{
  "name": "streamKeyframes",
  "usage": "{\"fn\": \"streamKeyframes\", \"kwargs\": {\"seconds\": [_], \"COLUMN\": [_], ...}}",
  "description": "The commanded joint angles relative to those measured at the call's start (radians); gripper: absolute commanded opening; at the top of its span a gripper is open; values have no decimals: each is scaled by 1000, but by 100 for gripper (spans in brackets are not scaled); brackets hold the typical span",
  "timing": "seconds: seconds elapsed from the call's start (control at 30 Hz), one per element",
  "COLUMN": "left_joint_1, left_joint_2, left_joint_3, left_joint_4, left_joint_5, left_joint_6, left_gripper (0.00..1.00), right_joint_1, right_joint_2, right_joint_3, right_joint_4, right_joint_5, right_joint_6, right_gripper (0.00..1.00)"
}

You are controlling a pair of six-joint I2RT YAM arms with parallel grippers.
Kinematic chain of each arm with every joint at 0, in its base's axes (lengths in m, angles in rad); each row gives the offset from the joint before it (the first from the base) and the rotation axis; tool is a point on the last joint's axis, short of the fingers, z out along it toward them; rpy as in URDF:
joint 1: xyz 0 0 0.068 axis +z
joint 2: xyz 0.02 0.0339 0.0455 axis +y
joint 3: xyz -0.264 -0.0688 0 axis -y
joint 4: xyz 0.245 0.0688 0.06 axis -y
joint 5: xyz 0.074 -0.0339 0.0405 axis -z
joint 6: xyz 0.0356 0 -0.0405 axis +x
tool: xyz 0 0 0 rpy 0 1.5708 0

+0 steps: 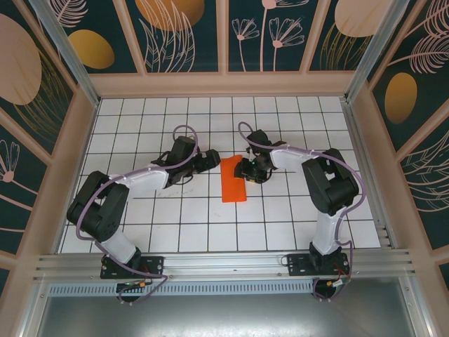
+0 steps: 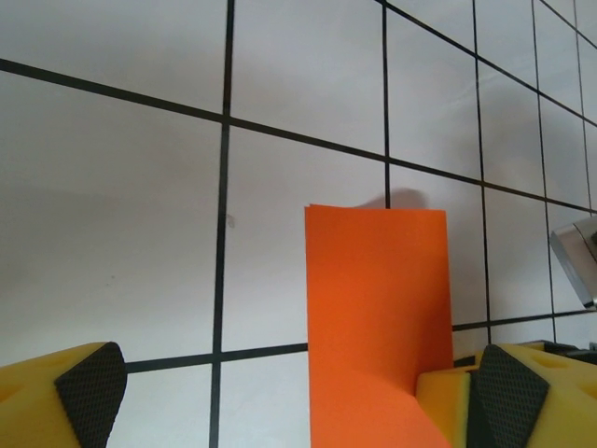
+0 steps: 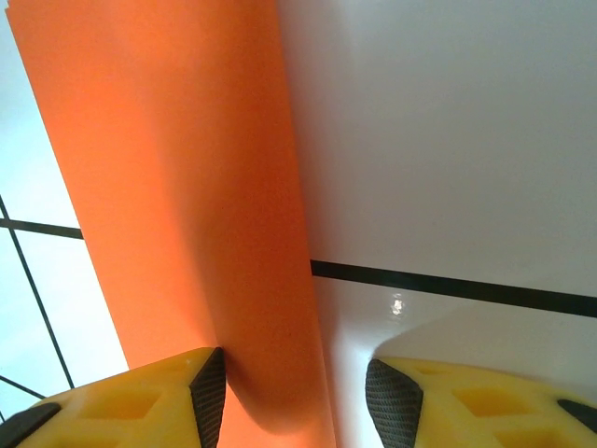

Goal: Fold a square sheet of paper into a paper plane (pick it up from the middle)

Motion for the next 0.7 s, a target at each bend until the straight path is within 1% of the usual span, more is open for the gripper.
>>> {"fn": "streamKeyframes", "kwargs": {"seconds": [0.0, 0.1, 0.17, 0.23, 0.33, 0.4, 0.57, 0.67], "left_joint_1": [-1, -2, -2, -1, -3, -3, -11, -20], "left_joint_2": [-13, 7, 21, 37, 57, 96, 126, 143], "left_joint_3": [-6, 10, 13, 13, -1, -6, 6, 13], "left_joint_4": [79, 73, 79, 100, 182, 219, 221, 212], "left_joint_5": [65, 91, 110, 137, 210, 239, 251, 253], "left_joint_6": [27, 30, 25, 13, -36, -67, -80, -79], "left_gripper": [99, 97, 92, 84, 64, 55, 41, 36], "right_joint_1": [12, 11, 12, 12, 12, 12, 9, 5], "right_joint_2": [207, 213, 221, 228, 241, 243, 257, 262], "right_joint_3": [-83, -75, -68, -61, -50, -47, -44, -44], "right_joint_4": [3, -3, -6, -8, -13, -13, -16, -16], "right_joint_5": [180, 187, 189, 189, 191, 197, 201, 201], "right_joint_6": [-57, -79, -85, -84, -78, -73, -59, -48], "right_gripper": [52, 53, 53, 53, 54, 54, 54, 54]}}
